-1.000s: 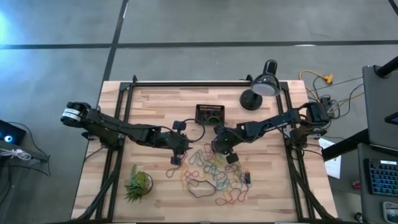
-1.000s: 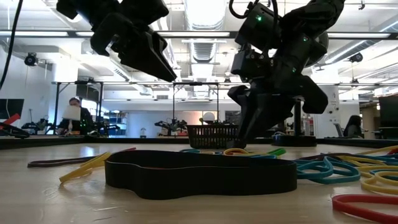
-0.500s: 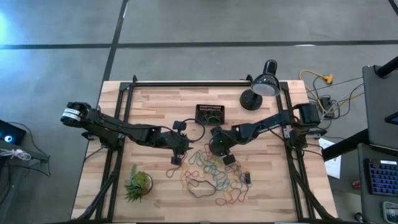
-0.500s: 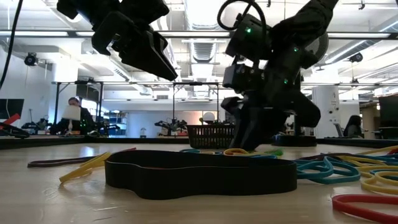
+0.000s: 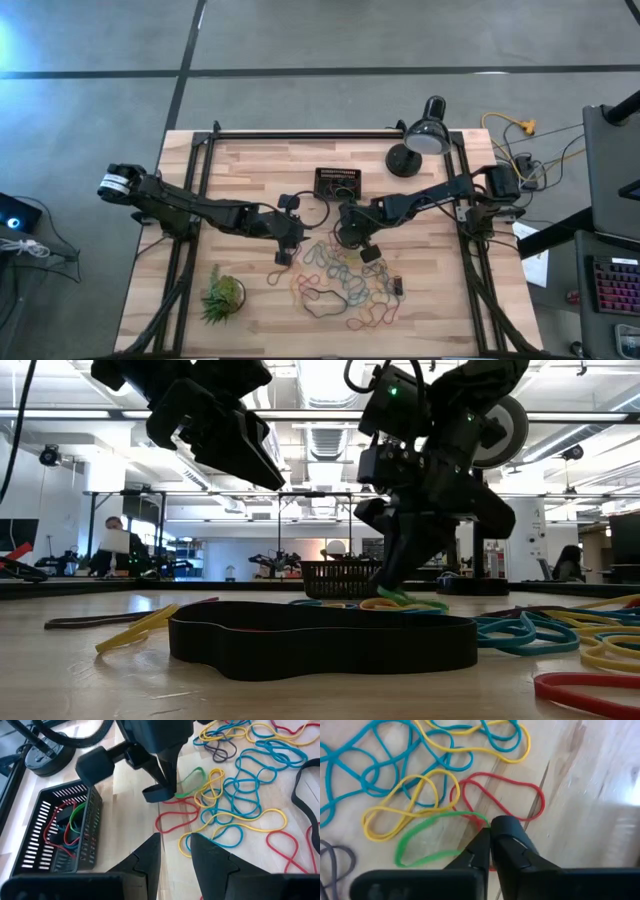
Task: Pick and place rubber bands into bin
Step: Put the black rubber band into the basket
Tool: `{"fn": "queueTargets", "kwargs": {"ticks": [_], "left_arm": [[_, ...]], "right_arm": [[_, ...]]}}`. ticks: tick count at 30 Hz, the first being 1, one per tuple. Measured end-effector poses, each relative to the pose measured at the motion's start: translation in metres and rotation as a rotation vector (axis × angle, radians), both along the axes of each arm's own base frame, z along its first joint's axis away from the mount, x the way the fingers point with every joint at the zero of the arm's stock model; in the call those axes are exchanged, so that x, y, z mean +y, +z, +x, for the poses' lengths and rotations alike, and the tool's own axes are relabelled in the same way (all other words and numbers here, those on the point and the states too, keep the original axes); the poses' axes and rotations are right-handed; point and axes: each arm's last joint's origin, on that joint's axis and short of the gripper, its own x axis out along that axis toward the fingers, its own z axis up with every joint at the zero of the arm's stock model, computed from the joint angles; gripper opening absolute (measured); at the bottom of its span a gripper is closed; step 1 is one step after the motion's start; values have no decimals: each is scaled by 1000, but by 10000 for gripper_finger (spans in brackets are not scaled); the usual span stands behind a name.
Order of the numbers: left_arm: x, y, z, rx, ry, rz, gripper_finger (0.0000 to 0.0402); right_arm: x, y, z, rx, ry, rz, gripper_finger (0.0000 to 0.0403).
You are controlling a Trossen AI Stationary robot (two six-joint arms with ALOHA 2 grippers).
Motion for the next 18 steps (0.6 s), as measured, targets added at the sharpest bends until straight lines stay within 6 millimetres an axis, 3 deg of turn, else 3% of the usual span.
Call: {"fn": "queueTargets", "kwargs": {"ticks": [12,18], "left_arm": [[0,0,0,-1,0,-1,91],[0,0,0,-1,0,0,91]], "right_arm": [[0,17,-5,-12,-13,10,9],[-1,8,-7,40,-37,12,9]]}}
